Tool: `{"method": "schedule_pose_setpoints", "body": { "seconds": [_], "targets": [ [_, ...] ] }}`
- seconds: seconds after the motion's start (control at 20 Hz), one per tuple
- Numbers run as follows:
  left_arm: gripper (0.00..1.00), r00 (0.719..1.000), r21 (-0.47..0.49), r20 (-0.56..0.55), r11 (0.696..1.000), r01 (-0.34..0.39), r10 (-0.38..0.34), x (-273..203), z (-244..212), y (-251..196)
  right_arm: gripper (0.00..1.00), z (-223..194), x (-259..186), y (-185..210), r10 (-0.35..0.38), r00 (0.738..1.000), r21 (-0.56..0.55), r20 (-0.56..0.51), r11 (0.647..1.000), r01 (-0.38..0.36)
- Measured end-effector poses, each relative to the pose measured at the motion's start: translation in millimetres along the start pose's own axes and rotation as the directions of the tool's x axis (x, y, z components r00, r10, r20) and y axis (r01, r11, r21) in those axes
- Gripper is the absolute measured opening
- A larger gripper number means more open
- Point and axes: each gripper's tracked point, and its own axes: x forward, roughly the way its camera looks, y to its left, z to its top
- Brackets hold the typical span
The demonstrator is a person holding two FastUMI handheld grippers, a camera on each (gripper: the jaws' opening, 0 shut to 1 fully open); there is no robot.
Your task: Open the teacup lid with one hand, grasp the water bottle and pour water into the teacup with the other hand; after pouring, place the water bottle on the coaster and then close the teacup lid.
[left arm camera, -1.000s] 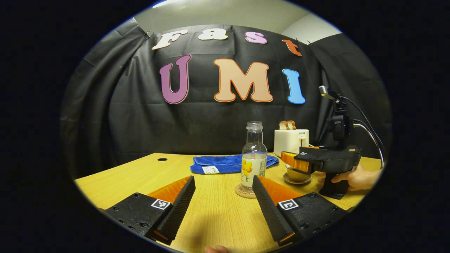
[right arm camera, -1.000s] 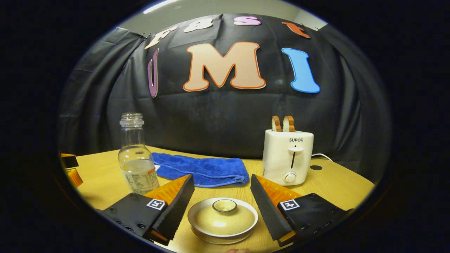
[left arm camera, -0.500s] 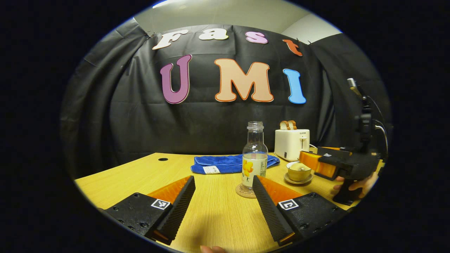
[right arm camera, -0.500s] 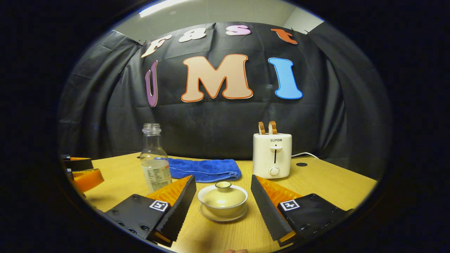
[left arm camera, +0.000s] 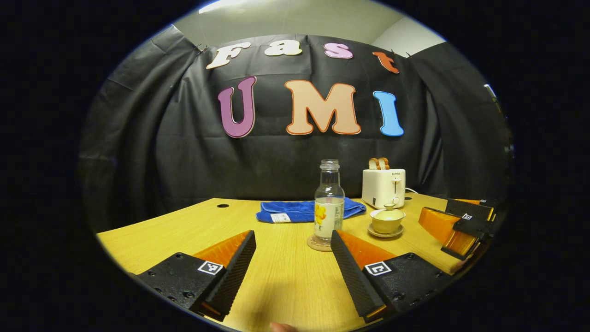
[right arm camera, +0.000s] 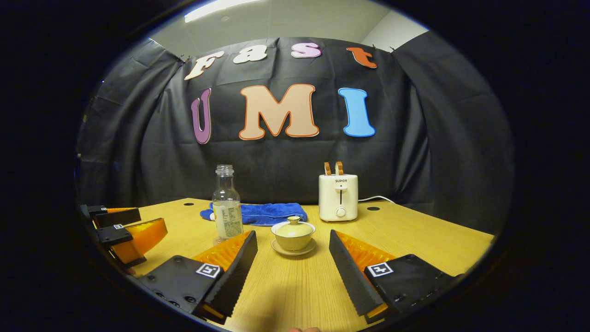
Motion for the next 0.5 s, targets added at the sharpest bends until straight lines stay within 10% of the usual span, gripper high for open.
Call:
{"method": "schedule_pose_setpoints", "body": {
  "seconds": [0.5],
  "targets": [
    [0.94,0.999,-0.003,0.002,0.999,0.043,-0.043,-20.1,4.2,-31.0,0.98,0.4,-25.9,-6.7,-0.024,1.0,-0.002,-0.004,1.0,0.024]
  ]
}}
